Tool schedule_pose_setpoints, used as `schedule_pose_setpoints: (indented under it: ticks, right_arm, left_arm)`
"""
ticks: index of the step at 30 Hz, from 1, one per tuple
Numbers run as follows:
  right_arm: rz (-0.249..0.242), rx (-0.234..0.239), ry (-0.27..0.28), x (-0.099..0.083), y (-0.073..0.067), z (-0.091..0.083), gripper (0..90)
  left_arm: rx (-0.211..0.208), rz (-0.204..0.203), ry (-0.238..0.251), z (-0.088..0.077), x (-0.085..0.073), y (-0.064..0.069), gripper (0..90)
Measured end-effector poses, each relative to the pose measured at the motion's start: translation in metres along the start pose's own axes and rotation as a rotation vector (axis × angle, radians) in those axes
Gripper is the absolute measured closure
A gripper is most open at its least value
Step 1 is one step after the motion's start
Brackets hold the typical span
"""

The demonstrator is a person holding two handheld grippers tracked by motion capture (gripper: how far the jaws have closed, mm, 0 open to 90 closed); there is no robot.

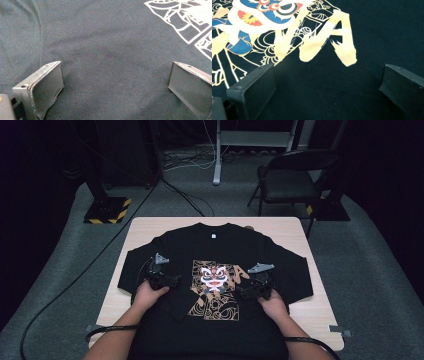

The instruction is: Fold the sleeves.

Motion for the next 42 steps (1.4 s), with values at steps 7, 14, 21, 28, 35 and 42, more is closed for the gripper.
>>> schedule_pose_setpoints:
  ticks: [7,14,21,28,35,42]
  right_arm:
    - [0.0,0.0,0.0,0.0,0.0,0.0,0.0]
    - [0.0,0.0,-0.001,0.0,0.0,0.0,0.0]
    - [-0.001,-0.001,0.0,0.0,0.0,0.0,0.0]
    - [-0.001,-0.002,0.0,-0.001,0.0,0.0,0.0]
    - [-0.002,-0.002,0.0,-0.001,0.0,0.0,0.0]
    - [-0.002,-0.002,0.0,-0.001,0.0,0.0,0.0]
  left_arm:
    - [0.002,-0.004,0.0,0.0,0.0,0.0,0.2]
    - [-0.004,0.001,-0.001,0.0,0.0,0.0,0.3]
    - [-0.025,0.023,-0.038,-0.002,0.002,-0.002,0.7]
    - [-0.022,0.039,-0.064,-0.007,0.005,-0.006,8.4]
    - [-0.006,0.043,-0.047,-0.015,0.007,-0.013,10.8]
    - [-0.004,0.012,-0.026,-0.019,0.007,-0.019,13.0]
Point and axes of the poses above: each handheld gripper's, and its own axes: z roughly forward along the jaws, x roughly out of its top, y roughly to its right, the point moved 1 cm from there along z, roughly forward along the jaws, and after that the axes turned 2 degrees about -z, right-handed, at the moved point
